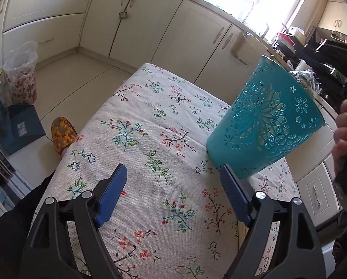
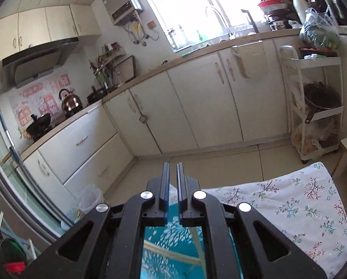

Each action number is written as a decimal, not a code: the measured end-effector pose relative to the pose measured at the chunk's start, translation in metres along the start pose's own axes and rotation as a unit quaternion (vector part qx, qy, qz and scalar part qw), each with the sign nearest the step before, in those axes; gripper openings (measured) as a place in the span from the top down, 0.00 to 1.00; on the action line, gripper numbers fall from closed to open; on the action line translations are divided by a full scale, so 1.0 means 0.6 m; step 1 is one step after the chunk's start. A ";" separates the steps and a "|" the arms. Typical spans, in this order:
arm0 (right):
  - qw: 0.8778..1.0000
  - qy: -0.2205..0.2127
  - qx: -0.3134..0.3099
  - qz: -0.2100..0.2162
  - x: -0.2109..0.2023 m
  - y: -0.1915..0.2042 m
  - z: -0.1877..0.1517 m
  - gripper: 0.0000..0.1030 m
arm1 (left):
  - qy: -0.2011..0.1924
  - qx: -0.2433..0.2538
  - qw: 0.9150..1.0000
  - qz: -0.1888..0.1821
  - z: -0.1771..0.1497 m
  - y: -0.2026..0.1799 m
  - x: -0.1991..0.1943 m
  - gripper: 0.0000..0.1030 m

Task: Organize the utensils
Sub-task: 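Lift the held stick over the teal basket and release it with the right gripper, then grasp a wooden stick beside the basket with the left gripper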

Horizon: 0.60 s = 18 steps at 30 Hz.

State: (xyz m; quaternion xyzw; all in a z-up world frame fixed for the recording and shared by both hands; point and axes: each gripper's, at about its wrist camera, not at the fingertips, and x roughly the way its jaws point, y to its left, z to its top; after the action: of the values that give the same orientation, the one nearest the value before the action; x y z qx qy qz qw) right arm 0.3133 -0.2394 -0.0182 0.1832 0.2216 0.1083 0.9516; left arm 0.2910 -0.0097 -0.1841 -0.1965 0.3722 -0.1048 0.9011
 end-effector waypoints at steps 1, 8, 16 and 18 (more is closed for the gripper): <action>1.000 0.005 -0.003 0.002 -0.006 0.001 -0.002 0.85 | 0.000 -0.001 1.000 0.000 0.000 0.001 0.000 0.24; 0.997 -0.071 -0.005 -0.024 -0.130 -0.016 -0.006 0.59 | 0.004 -0.003 1.000 0.005 0.000 0.001 0.003 0.22; 0.960 -0.268 0.045 -0.061 -0.350 -0.045 0.152 0.47 | 0.010 0.001 1.000 0.007 -0.001 -0.001 0.007 0.21; 0.965 -0.249 0.057 -0.060 -0.350 -0.054 0.136 0.47 | 0.014 0.003 1.000 0.010 -0.001 -0.002 0.010 0.21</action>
State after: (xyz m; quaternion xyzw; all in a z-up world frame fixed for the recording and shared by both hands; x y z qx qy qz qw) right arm 0.1704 -0.3540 0.1171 0.2444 -0.0064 -0.0112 0.9696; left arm 0.2948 -0.0128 -0.1875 -0.1882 0.3865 -0.0999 0.8974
